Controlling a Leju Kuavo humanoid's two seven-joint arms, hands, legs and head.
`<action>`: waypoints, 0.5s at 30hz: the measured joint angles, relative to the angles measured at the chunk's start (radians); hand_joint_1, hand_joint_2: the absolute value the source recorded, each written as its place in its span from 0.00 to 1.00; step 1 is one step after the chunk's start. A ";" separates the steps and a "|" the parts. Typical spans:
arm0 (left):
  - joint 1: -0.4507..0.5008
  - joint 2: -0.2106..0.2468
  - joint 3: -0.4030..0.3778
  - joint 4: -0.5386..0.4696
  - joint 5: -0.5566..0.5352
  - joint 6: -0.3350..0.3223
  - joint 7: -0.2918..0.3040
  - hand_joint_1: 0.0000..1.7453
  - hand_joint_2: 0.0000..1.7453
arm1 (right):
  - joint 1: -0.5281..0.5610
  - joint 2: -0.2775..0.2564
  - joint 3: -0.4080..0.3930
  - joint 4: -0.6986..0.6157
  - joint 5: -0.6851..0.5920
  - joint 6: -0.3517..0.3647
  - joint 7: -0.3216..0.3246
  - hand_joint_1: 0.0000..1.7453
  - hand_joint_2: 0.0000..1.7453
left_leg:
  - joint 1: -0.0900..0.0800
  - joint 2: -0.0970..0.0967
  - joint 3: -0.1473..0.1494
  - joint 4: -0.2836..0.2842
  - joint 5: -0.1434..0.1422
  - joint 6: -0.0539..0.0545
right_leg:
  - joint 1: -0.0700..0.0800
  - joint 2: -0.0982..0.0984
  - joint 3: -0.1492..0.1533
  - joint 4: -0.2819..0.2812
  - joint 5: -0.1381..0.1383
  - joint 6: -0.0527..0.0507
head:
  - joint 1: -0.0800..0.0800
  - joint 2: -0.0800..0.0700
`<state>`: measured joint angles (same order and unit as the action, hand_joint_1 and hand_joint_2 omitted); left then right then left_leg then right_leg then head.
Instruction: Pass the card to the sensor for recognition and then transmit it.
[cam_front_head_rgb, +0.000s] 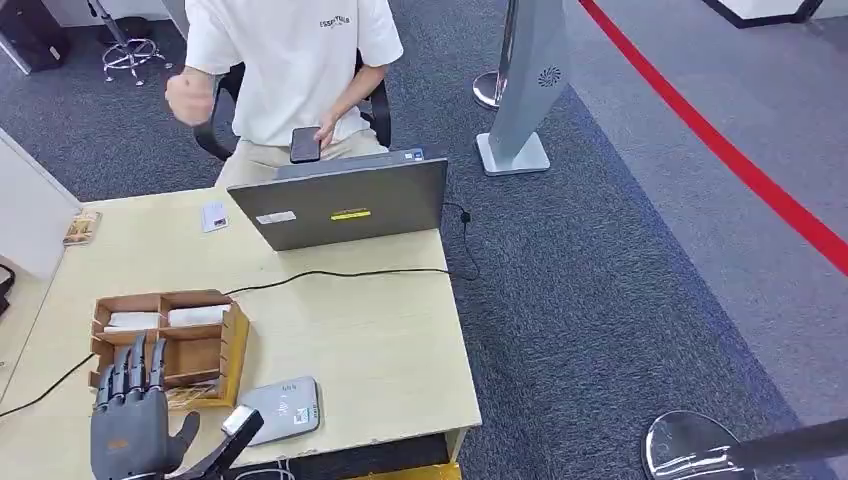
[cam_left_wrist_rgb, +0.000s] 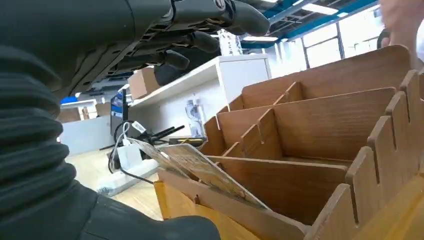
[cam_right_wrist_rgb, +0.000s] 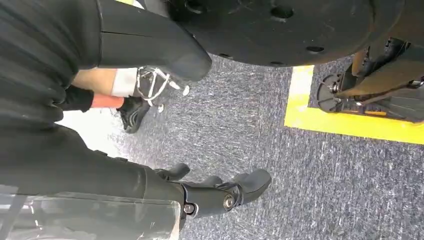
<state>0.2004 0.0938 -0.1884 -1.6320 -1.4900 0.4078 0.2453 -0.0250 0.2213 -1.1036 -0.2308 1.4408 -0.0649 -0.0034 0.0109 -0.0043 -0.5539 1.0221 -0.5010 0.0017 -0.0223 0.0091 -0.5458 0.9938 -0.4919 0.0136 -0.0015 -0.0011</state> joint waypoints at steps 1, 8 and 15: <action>-0.003 -0.002 0.000 0.004 0.000 0.000 0.001 0.00 1.00 | 0.000 0.000 0.001 0.000 0.000 0.000 0.001 0.00 1.00 | 0.000 0.000 0.000 0.000 0.000 0.000 | 0.000 0.000 0.000 0.000 0.000 0.000 | 0.000 0.000; -0.016 -0.005 0.016 0.021 -0.010 0.000 0.005 0.00 1.00 | 0.000 -0.003 0.005 0.005 0.003 -0.002 0.009 0.00 1.00 | 0.000 0.000 0.000 0.000 0.000 0.000 | 0.000 0.000 0.000 0.000 0.000 0.000 | 0.000 0.000; -0.040 -0.006 0.053 0.042 -0.019 0.000 -0.003 0.00 1.00 | -0.001 -0.008 0.019 0.010 0.016 -0.005 0.003 0.00 1.00 | 0.000 0.000 0.000 0.000 0.000 0.000 | 0.000 0.000 0.000 0.000 0.000 0.000 | 0.000 0.000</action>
<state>0.1603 0.0877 -0.1354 -1.5904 -1.5087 0.4082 0.2426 -0.0255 0.2132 -1.0849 -0.2213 1.4572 -0.0694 -0.0004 0.0110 -0.0043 -0.5539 1.0221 -0.5010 0.0017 -0.0223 0.0091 -0.5458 0.9938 -0.4919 0.0136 -0.0015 -0.0011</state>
